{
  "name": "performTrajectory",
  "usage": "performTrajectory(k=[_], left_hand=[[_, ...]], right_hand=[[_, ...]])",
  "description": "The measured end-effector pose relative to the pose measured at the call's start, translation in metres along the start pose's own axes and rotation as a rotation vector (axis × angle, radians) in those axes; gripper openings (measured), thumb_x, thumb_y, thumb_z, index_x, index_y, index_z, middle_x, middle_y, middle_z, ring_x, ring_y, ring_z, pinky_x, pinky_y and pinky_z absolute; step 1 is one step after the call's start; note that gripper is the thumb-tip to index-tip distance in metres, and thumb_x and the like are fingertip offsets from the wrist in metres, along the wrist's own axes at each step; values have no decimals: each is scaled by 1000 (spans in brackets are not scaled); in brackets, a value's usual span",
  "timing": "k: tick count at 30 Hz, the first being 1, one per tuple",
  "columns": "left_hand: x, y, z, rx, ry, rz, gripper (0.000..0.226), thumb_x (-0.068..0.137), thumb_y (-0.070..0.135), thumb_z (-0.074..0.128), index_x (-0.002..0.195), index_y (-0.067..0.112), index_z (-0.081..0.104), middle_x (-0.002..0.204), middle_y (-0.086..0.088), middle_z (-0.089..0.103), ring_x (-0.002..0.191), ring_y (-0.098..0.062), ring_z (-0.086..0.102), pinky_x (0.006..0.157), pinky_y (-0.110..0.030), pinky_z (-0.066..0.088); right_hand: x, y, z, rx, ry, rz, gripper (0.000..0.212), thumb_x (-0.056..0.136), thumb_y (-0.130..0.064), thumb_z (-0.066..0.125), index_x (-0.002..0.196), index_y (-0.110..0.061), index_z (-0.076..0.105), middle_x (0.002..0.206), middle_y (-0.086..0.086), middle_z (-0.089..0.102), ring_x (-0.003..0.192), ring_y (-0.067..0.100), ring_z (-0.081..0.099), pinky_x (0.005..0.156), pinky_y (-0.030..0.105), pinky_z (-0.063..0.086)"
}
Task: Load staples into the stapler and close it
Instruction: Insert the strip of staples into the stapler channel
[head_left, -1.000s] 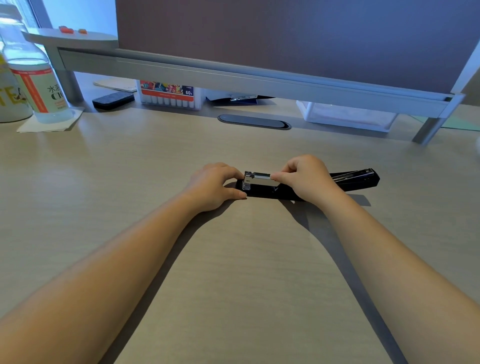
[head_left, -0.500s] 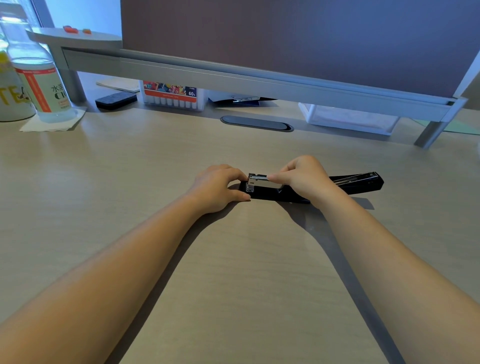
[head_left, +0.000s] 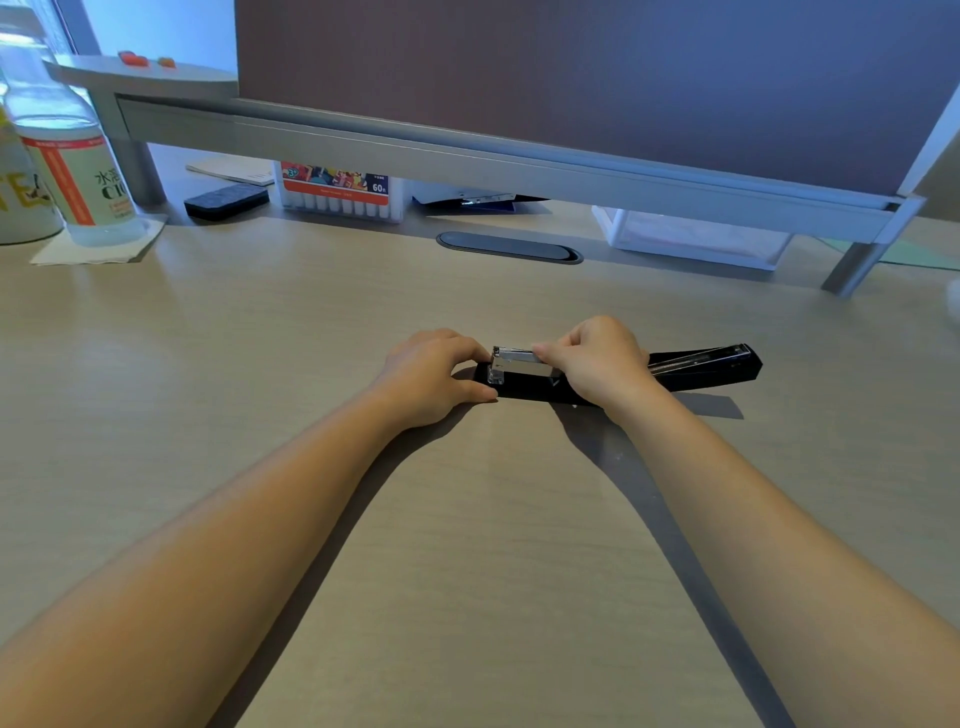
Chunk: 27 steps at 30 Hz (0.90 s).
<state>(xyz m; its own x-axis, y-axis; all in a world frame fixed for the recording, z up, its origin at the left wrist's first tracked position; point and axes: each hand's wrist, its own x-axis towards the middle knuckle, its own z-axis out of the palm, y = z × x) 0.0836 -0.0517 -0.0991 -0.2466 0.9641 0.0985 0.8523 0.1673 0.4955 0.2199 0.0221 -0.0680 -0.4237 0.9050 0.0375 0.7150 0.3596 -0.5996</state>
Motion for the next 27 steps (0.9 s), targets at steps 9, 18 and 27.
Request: performTrajectory(k=[9, 18, 27], left_hand=[[-1, 1, -1, 3, -5, -5, 40, 78, 34, 58, 115, 21, 54, 123, -5, 55, 115, -23, 43, 99, -42, 37], [0, 1, -1, 14, -13, -5, 40, 77, 35, 58, 115, 22, 54, 123, -4, 55, 116, -23, 42, 99, -42, 36], [-1, 1, -2, 7, -10, 0, 41, 77, 35, 58, 115, 21, 54, 121, -4, 56, 115, -23, 43, 98, -43, 37]], right_hand=[[6, -5, -3, 18, -58, 42, 42, 85, -33, 52, 48, -13, 46, 59, 4, 45, 90, 29, 42, 76, 37, 29], [5, -8, -5, -129, -43, -216, 47, 90, -29, 42, 46, -13, 43, 87, 12, 49, 107, 32, 38, 79, 35, 28], [5, -6, -7, 271, -41, -188, 28, 82, -21, 59, 57, -13, 50, 61, 3, 49, 60, 15, 45, 62, 31, 40]])
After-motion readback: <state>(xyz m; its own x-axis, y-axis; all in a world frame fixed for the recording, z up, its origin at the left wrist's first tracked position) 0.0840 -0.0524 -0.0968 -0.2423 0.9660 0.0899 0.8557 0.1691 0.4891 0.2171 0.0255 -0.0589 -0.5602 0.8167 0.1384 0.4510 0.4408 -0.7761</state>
